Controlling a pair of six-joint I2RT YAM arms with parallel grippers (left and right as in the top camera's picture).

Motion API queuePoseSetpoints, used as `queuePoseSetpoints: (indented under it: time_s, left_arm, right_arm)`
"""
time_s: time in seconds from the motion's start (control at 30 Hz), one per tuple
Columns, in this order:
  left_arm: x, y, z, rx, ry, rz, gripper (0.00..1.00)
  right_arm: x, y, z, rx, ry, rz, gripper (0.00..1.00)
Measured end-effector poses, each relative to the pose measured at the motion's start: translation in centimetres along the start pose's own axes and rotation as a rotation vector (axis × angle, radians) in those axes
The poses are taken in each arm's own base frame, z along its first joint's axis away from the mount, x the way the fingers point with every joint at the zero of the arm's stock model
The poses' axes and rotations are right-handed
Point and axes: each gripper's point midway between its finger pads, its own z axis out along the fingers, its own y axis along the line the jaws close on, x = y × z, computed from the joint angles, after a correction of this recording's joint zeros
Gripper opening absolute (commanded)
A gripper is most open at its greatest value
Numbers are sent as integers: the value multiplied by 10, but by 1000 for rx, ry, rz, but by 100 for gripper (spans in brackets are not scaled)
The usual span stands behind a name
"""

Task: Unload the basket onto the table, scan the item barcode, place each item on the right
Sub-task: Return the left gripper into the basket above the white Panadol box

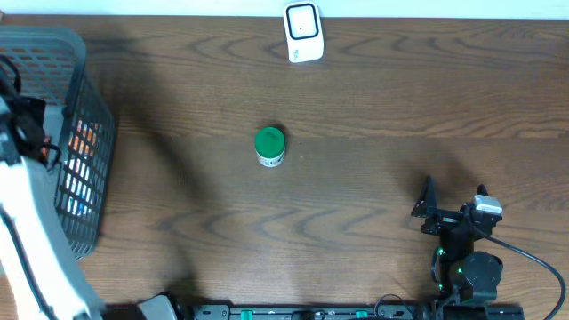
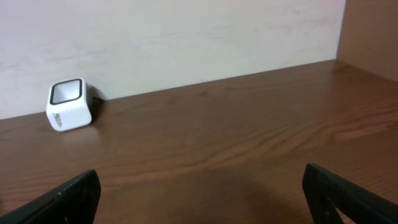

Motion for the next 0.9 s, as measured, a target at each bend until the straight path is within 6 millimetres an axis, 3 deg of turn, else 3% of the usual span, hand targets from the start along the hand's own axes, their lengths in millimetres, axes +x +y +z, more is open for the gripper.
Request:
queuePoseSetpoints:
  time_s: [0.2, 0.37, 0.63, 0.9]
  left_arm:
    - [19, 19, 76, -141, 180, -19, 98]
    - [35, 23, 115, -121, 335, 10, 98]
    - [63, 21, 140, -69, 483, 204, 98]
    - [74, 23, 151, -18, 535, 440, 98]
  right_arm:
    - [0, 0, 0, 0, 0, 0, 99]
    - [0, 0, 0, 0, 0, 0, 99]
    - [0, 0, 0, 0, 0, 0, 99]
    - [0, 0, 0, 0, 0, 0, 99]
